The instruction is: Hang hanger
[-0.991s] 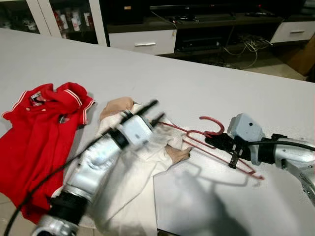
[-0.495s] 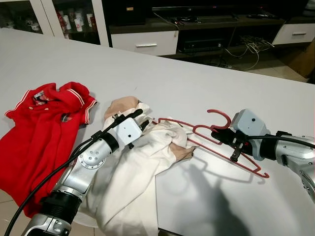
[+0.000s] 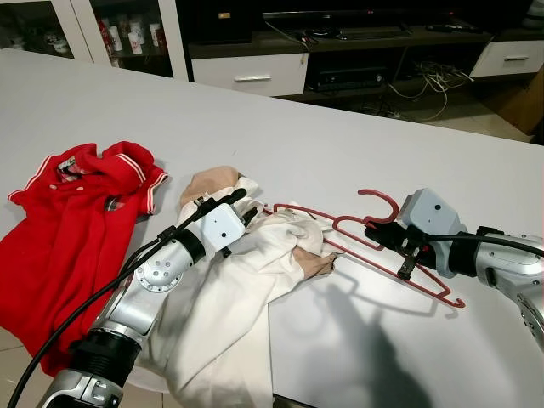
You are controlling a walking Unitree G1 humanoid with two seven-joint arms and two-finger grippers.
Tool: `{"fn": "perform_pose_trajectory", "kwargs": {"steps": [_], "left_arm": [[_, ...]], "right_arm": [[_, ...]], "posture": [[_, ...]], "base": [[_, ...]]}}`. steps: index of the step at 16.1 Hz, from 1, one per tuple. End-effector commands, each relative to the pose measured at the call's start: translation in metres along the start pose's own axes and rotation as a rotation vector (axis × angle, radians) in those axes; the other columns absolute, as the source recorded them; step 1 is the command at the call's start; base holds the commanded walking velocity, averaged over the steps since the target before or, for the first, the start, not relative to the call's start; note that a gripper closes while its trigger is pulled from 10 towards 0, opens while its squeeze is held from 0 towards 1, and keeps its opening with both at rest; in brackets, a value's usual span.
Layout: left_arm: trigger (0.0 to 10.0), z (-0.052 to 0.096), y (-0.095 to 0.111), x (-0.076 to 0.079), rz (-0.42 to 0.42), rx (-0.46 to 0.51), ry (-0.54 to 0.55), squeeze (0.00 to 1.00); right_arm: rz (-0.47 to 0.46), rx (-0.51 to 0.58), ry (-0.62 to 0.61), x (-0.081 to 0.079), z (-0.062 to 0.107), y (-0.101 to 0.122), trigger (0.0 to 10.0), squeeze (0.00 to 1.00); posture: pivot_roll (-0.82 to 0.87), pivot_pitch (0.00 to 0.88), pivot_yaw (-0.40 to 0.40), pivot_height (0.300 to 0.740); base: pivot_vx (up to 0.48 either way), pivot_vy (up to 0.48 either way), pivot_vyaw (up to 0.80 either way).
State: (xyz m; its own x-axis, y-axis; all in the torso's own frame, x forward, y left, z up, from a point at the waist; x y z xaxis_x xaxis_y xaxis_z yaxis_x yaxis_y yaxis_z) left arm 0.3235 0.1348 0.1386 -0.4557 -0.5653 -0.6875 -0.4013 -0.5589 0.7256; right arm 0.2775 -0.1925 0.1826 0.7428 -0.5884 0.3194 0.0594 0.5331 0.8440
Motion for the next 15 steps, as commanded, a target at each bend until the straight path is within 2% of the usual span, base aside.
{"fn": "perform_pose_trajectory", "kwargs": {"steps": [1, 3, 4, 5, 10, 12, 14, 15], "left_arm": [[10.0, -0.001, 0.001, 0.001, -0.011, -0.004, -0.014, 0.0], [10.0, 0.0, -0.004, 0.003, 0.001, -0.038, -0.036, 0.0], [10.0, 0.002, -0.011, 0.007, 0.128, -0.097, -0.044, 0.0], [10.0, 0.005, -0.017, 0.015, 0.349, -0.152, -0.056, 0.0], [10.0, 0.006, -0.017, 0.014, 0.418, -0.16, -0.078, 0.0], [10.0, 0.019, -0.025, 0.016, 0.39, -0.258, -0.14, 0.0], [10.0, 0.034, -0.035, 0.025, 0.361, -0.366, -0.216, 0.0], [10.0, 0.038, -0.039, 0.03, 0.369, -0.411, -0.214, 0.0]], "right_arm": [[-0.028, -0.045, -0.022, 0.003, 0.001, -0.01, 10.0, 0.0], [-0.038, -0.05, -0.048, 0.006, 0.001, -0.01, 10.0, 0.0], [-0.069, 0.007, -0.129, 0.014, 0.0, -0.004, 10.0, 0.0], [-0.141, 0.101, -0.244, 0.023, 0.0, 0.004, 10.0, 0.0], [-0.194, 0.132, -0.277, 0.019, -0.003, 0.0, 10.0, 0.0], [-0.204, 0.164, -0.332, 0.02, 0.0, 0.0, 10.0, 0.0], [-0.213, 0.213, -0.385, 0.024, 0.005, 0.005, 10.0, 0.0], [-0.22, 0.247, -0.408, 0.026, 0.008, 0.01, 10.0, 0.0]], "posture": [[0.04, 0.098, -0.029, 0.74], [0.04, 0.098, -0.028, 0.74], [0.04, 0.11, -0.024, 0.74], [0.04, 0.11, -0.022, 0.74], [0.03, 0.104, -0.01, 0.74], [0.02, 0.096, 0.0, 0.74], [0.02, 0.093, 0.006, 0.74], [0.02, 0.09, 0.01, 0.74]], "base": [[0.0, 0.0, 0.0], [0.0, 0.0, 0.0], [0.0, 0.0, 0.0], [0.0, 0.0, 0.0], [0.0, 0.0, 0.0], [0.0, 0.0, 0.0], [0.0, 0.0, 0.0], [0.0, 0.0, 0.0]]}}
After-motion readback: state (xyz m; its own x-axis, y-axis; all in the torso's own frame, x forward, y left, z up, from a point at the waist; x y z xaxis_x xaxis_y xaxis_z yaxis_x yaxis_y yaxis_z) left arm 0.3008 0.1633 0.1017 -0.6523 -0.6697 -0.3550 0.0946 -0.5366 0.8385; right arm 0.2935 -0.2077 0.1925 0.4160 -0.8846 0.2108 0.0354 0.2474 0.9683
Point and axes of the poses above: a point about 5 cm out from each wrist's last joint towards the gripper, its own z axis pointing back from the gripper into the wrist, its own y axis along the axis of the wrist's last joint, x = y × z, the point moved 1 cm from there along -z, pointing out of the wrist towards the gripper, and after that the axes turned 2 degrees about -z, right-handed, at the moved point
